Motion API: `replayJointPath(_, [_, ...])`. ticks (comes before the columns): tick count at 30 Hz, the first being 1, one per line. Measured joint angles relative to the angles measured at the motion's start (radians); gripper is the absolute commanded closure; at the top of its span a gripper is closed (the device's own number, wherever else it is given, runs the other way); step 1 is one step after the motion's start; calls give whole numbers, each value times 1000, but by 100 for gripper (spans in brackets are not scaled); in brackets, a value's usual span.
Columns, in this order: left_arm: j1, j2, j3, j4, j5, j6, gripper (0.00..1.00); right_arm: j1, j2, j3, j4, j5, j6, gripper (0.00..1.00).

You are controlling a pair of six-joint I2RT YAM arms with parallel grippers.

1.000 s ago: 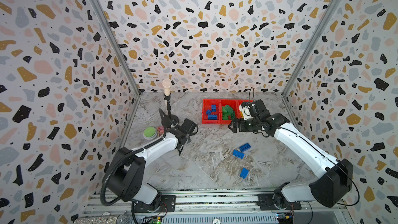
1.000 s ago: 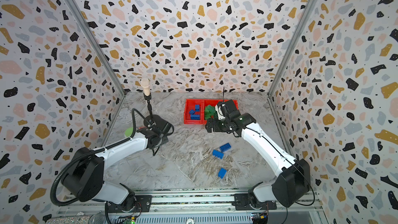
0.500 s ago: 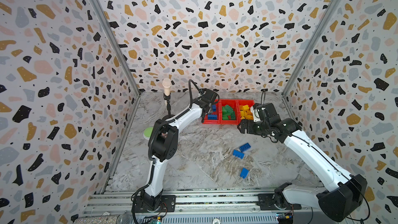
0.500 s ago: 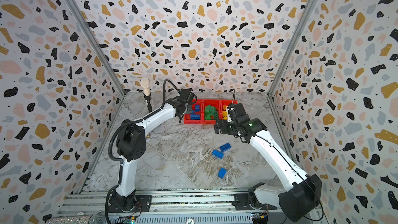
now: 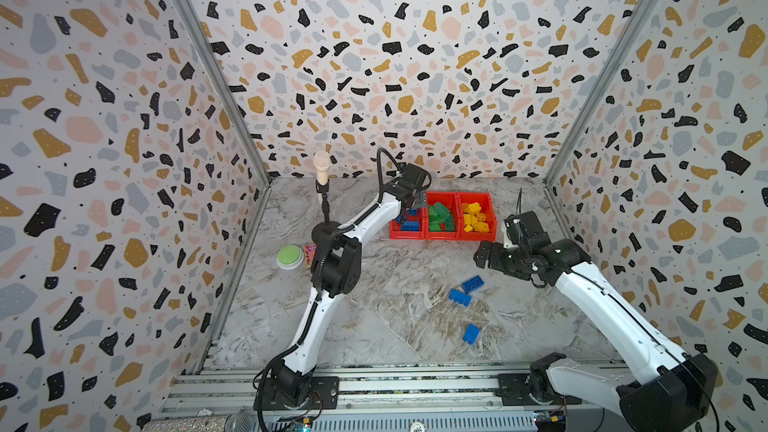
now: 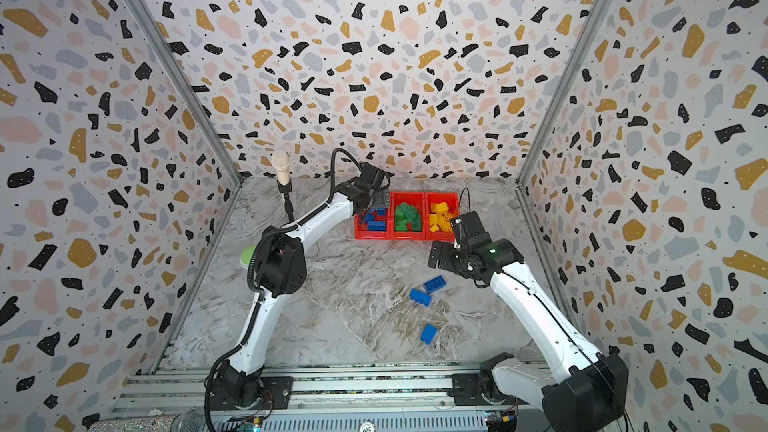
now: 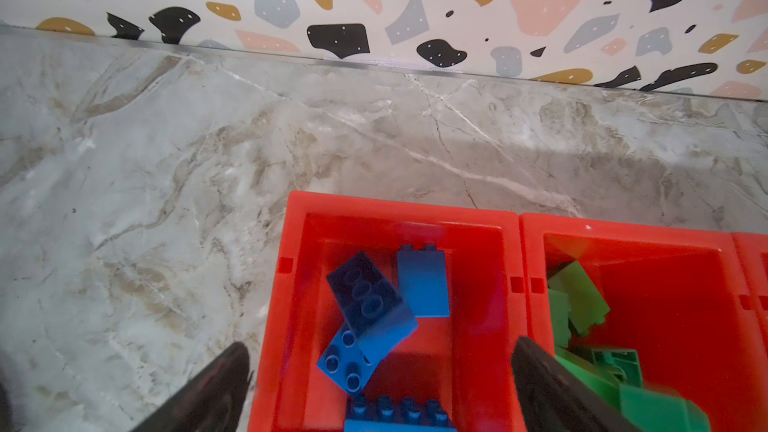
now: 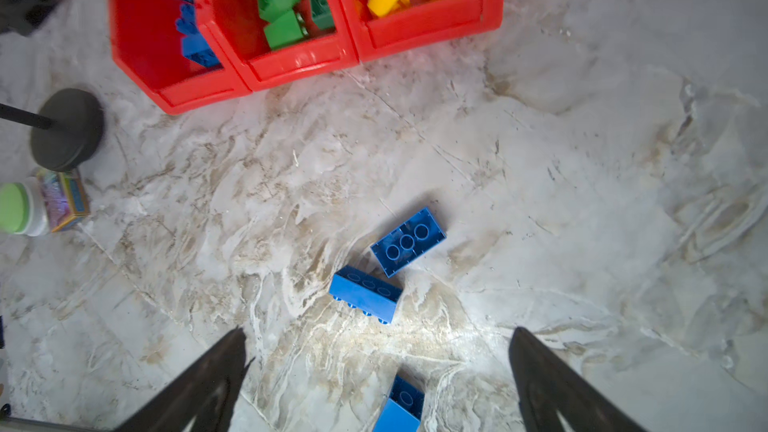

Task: Sort the legos into containers by color
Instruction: 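Grasp a blue 2x3 brick with the right gripper while the left withdraws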

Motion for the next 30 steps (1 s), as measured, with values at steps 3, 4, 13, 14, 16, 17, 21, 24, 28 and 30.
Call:
replayJointPath(3, [0, -136, -198, 58, -13, 13, 0, -2, 21, -69, 17, -2, 38, 1])
replayJointPath(4, [0, -192, -277, 82, -20, 16, 0, -2, 28, -95, 29, -5, 50, 0])
replayJointPath(13, [0, -687, -884, 274, -115, 8, 0, -8, 93, -273, 217, -50, 172, 7])
replayJointPath(14, [0, -717, -925, 281, -119, 3, 0, -7, 105, -278, 244, -54, 187, 8])
replayJointPath(16, [0, -760, -999, 293, -126, -8, 0, -7, 135, -283, 288, -64, 214, 9])
replayJointPath(17, [0, -775, -1030, 294, -128, -13, 0, -7, 152, -283, 310, -69, 227, 10])
replayJointPath(21, [0, -814, -1119, 295, -139, -29, 0, -7, 229, -280, 379, -78, 263, 14])
replayJointPath(24, [0, -824, -1143, 296, -143, -34, 0, -7, 304, -256, 395, -79, 275, 20])
replayJointPath(28, [7, -832, -1147, 311, -143, -32, 0, -6, 392, -211, 410, -74, 288, 41])
replayJointPath(30, [12, -832, -1147, 326, -143, -30, 0, -3, 425, -188, 412, -71, 288, 52])
